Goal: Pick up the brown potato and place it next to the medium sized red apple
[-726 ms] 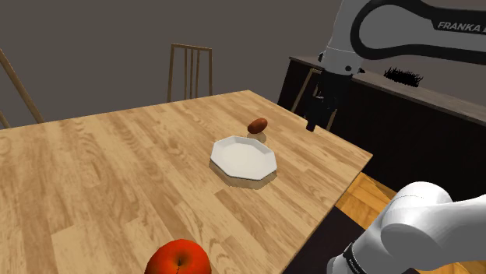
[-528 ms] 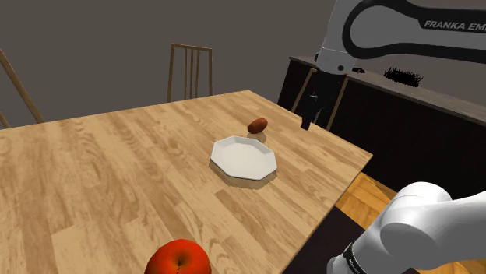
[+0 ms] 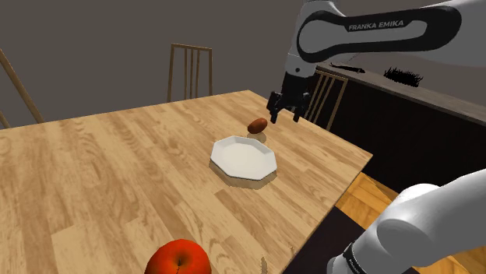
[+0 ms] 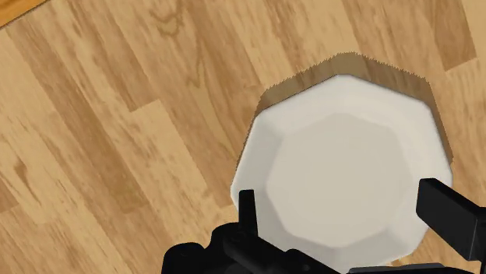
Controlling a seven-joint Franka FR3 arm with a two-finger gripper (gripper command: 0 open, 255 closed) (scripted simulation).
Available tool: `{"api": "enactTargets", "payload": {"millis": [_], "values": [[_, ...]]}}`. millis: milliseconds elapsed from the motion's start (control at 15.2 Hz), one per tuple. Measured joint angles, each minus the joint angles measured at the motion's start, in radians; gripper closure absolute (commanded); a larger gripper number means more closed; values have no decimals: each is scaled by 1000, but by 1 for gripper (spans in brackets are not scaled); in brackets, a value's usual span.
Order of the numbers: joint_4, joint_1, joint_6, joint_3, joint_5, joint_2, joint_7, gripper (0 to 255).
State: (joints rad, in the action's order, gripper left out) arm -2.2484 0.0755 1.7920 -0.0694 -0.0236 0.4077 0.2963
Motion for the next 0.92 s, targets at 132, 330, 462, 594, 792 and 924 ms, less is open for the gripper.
{"api": "enactTargets", "payload": {"millis": [132, 330, 462, 594, 792, 924], "values": [[42, 17, 28, -3, -9, -70, 68, 0], [105, 43, 74, 2, -19, -176, 161, 0], [158, 56, 100, 4, -27, -251, 227, 0], [211, 70, 121, 12, -34, -322, 286, 0], [295, 91, 146, 30, -46, -426, 369, 0], [355, 101, 159, 41, -56, -495, 426, 0]]}}
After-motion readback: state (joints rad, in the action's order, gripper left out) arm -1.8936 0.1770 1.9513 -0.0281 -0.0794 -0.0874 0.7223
